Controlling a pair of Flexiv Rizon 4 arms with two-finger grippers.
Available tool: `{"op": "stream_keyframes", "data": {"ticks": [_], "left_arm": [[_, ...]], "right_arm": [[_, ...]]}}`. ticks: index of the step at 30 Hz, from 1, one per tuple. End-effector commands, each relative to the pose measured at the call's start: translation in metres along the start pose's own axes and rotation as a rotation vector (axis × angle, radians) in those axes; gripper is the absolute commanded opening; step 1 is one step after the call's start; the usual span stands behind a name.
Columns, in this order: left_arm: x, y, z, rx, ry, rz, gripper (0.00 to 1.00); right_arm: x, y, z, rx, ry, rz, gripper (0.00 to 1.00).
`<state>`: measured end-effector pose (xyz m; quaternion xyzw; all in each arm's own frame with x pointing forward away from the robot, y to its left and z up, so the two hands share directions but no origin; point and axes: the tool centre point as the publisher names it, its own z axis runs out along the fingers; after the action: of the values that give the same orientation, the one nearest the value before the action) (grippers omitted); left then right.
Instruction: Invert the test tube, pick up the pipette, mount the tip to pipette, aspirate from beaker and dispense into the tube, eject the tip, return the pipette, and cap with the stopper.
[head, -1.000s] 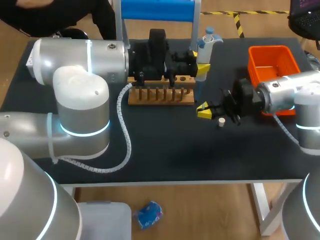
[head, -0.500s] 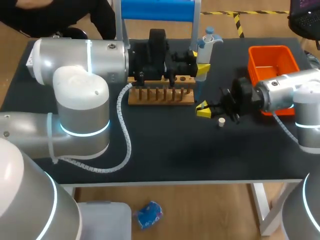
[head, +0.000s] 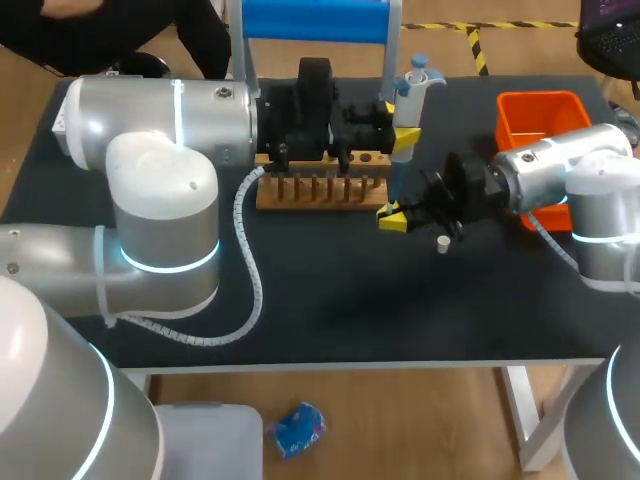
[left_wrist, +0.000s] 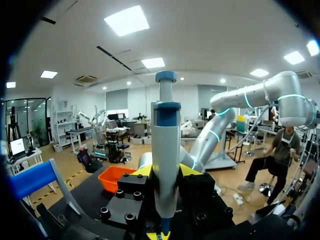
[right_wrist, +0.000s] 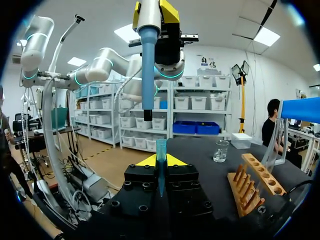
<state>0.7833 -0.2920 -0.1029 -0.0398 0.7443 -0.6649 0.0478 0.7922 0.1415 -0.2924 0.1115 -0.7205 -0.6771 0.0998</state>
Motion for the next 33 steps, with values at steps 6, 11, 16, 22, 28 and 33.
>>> {"op": "stream_keyframes", "data": {"ticks": [6,11,16,22,28,33], "left_arm": [[0.000,-0.001,0.001,0.000,-0.001,-0.001,0.00],[0.000,-0.001,0.001,0.000,-0.001,-0.001,0.00],[0.000,-0.001,0.001,0.000,-0.001,-0.001,0.00],[0.000,-0.001,0.001,0.000,-0.001,-0.001,0.00],[0.000,-0.001,0.001,0.000,-0.001,-0.001,0.00],[0.000,-0.001,0.001,0.000,-0.001,-0.001,0.00]], "right_arm": [[-0.001,0.010,-0.001,0.015,0.026,-0.024,0.00],[-0.002,0.016,-0.002,0.023,0.035,-0.038,0.00],[-0.001,0.018,-0.001,0.027,0.042,-0.049,0.00],[0.001,0.018,0.001,0.031,0.048,-0.047,0.00],[0.001,0.016,0.002,0.036,0.050,-0.043,0.00],[0.001,0.016,0.002,0.040,0.049,-0.045,0.00]]}}
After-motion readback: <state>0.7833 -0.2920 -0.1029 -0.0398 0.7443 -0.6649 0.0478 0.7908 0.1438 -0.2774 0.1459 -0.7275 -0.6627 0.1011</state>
